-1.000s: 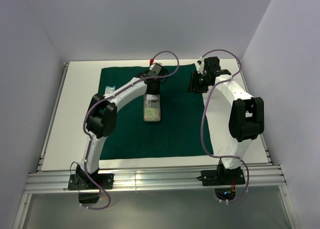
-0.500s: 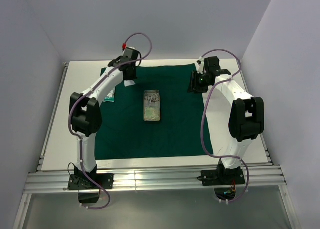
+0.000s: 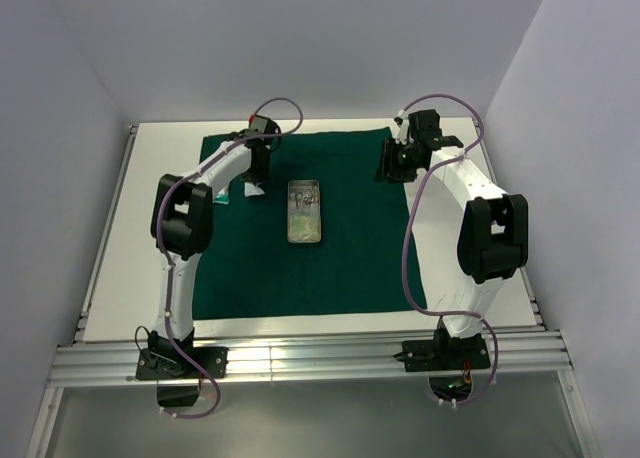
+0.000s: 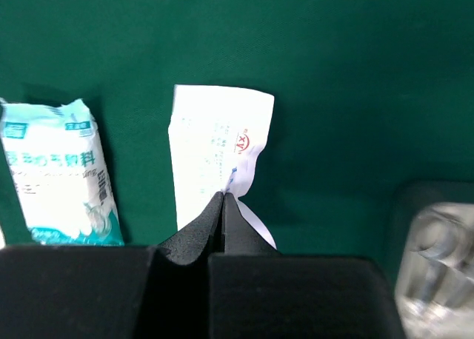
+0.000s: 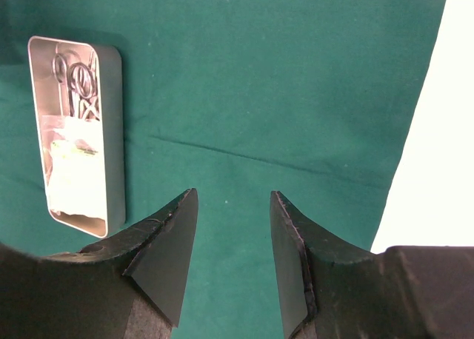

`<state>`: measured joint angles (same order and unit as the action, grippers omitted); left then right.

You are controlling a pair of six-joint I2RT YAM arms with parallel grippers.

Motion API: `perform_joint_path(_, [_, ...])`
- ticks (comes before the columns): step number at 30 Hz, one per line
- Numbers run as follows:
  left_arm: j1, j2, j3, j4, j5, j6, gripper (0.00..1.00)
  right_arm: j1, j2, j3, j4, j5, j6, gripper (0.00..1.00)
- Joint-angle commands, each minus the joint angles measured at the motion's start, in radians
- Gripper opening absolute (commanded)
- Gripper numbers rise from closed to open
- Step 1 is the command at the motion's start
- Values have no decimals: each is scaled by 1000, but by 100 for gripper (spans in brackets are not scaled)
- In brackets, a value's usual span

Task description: Open and lay out the surgical kit

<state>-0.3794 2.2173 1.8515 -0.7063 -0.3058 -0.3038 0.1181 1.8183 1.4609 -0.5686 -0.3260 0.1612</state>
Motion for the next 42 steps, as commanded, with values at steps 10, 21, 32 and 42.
perform_joint_path(10, [33,-7,-58,47,39,57,3,6,-7,44,-7,4,-12,52])
perform_joint_path(21, [33,-36,-98,27,63,35,23,8,-2,50,-7,5,-14,52])
perform_joint_path(32, [27,-169,-75,53,59,35,60,9,-8,49,-10,11,-17,52])
perform_joint_path(42, [-130,-258,28,-31,89,-24,50,8,-11,36,-1,18,-11,52])
